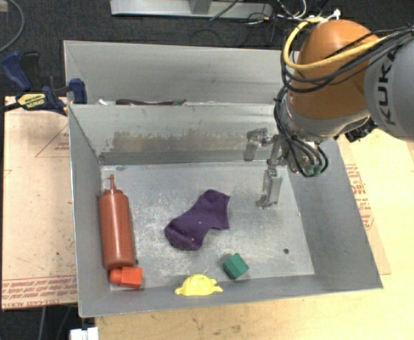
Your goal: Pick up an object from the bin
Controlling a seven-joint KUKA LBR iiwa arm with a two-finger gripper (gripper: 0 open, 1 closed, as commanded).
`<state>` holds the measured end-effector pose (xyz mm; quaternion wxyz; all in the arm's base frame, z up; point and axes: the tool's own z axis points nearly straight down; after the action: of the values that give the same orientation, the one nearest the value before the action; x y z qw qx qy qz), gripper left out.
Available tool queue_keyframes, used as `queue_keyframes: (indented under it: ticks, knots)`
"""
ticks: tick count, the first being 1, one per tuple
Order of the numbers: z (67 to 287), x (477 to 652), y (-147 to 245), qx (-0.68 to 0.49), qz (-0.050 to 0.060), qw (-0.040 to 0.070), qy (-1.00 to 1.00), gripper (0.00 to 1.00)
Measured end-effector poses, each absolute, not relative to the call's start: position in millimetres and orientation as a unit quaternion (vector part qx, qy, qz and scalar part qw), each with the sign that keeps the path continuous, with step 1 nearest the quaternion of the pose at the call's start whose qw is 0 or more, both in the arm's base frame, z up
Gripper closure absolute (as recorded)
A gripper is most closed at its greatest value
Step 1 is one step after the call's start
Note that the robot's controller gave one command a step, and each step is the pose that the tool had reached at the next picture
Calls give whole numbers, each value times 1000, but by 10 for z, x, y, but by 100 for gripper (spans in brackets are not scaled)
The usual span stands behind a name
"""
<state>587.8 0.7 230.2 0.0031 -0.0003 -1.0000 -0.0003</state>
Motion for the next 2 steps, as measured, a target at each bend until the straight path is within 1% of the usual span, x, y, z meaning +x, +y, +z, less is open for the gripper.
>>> queue_keyframes:
  ticks: [1,2]
  knots:
    - [2350,5892,7,0,0,-1,-1000,0]
    - [1865,5915,290,43,0,-2,-999,0]
